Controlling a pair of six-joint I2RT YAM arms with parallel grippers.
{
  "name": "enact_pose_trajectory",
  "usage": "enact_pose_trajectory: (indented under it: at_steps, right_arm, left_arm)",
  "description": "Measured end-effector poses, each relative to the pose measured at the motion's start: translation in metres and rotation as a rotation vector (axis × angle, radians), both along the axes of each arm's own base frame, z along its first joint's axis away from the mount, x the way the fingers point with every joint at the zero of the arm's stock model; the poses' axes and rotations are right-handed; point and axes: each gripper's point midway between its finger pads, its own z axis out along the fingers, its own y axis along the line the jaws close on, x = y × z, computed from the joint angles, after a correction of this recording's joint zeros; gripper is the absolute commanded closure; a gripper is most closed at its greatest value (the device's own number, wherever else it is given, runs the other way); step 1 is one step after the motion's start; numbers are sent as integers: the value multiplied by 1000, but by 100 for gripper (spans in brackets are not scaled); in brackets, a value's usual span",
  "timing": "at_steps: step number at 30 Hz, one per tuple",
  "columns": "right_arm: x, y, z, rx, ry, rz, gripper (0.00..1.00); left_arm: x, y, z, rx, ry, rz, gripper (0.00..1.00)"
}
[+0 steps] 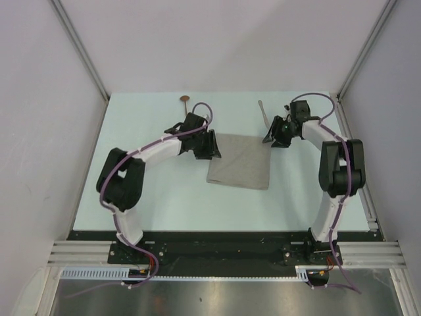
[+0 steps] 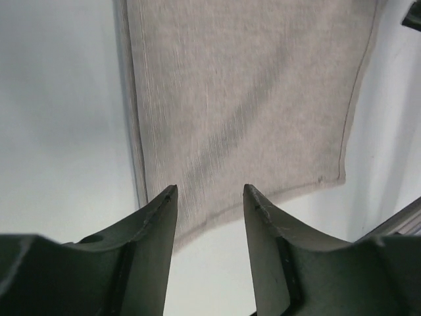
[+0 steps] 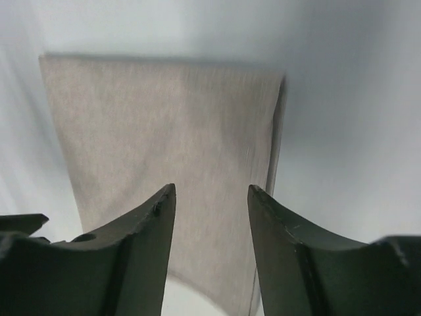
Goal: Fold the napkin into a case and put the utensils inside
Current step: Smooth out the square-folded napkin at the center of the board, then pick up the top corner of the square-folded napkin from the center of the board.
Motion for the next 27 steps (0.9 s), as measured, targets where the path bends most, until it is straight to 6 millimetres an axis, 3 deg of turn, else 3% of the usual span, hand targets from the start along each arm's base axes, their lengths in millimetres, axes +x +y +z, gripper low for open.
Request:
enact_pose_trajectory:
  at_steps: [2,5,9,13,19,27]
  right_arm:
    - [-20,0,20,-30,-6,-26,43]
    - [-57,8,37,-37,9,-47,44]
    - [-101,19,31,-101,74,-80,46]
    - [-142,30,23,-155,125,-103,55]
    - [-166,14,16,-186,145,-212,74]
    - [-183,9,-5,-205,207,-255,78]
  left_arm:
    - [-16,5,15,19,-31,-7,49]
    - [-30,8,20,33,-47,-22,53]
    - [-46,19,-5,87,1,-21,54]
    - [-57,29,-28,153,45,-9,56]
    - [-70,35,-49,202,75,-11,62]
    - [-74,27,-53,166,54,5,66]
